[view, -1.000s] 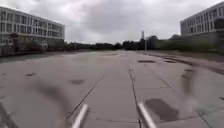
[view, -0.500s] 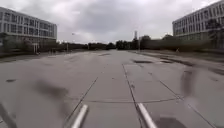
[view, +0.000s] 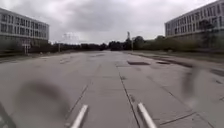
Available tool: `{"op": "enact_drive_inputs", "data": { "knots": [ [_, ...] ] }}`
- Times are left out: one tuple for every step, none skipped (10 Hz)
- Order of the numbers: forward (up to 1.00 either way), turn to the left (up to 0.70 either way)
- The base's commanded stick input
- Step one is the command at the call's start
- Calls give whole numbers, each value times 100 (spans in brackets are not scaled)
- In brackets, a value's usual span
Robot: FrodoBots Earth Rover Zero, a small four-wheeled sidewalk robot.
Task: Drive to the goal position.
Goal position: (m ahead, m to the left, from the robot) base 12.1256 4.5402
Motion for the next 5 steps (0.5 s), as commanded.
{"op": "enact_drive_inputs", "data": {
  "knots": [
    [100,0],
    [100,0],
    [100,0],
    [100,0],
    [100,0]
  ]
}}
